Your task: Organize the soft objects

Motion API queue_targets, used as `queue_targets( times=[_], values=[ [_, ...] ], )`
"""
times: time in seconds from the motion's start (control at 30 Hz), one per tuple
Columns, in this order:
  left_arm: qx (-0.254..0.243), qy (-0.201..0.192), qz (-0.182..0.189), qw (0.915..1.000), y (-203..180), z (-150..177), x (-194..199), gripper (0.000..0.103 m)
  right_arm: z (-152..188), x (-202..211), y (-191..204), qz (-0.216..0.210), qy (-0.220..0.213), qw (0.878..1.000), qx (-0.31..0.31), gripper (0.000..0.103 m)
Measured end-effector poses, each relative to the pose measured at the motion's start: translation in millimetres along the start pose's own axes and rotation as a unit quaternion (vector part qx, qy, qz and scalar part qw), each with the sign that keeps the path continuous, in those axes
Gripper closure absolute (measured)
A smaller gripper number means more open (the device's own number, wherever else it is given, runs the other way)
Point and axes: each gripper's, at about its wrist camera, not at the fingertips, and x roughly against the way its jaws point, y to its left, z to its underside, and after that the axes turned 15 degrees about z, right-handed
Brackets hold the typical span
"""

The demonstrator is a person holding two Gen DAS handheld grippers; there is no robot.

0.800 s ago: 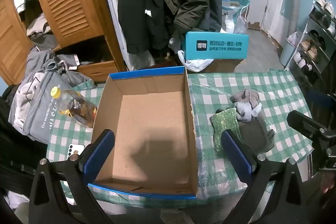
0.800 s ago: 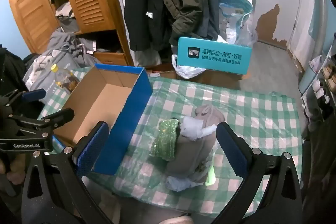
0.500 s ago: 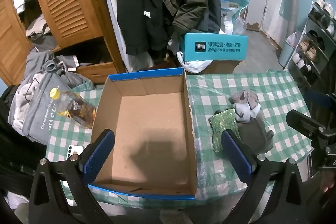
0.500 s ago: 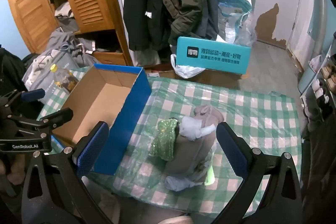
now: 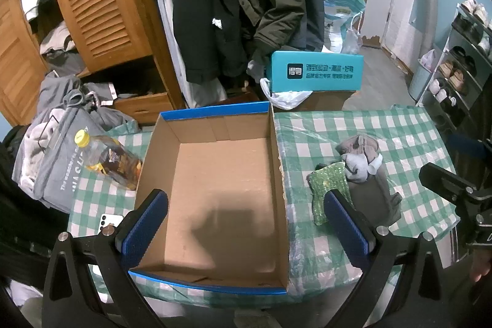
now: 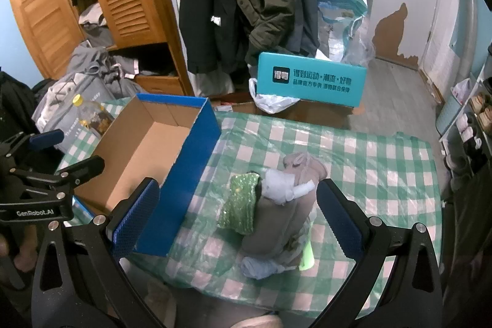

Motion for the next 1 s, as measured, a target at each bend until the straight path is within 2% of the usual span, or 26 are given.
queue_targets(
  times=[0.93,1.0],
  values=[
    [-0.003,0.001,-0.004,1.0000,-4.5,7.5,-1.8,0.001,-4.3,-5.5,-4.7,0.003,0.008,1.000,0.003,0.002],
    [-0.003,0.001,-0.003,1.0000,-4.8,8.8,-2.5,0.001,3.9,-5.7,1.0,0.004,0.008,1.000,0.003,0.002]
  ],
)
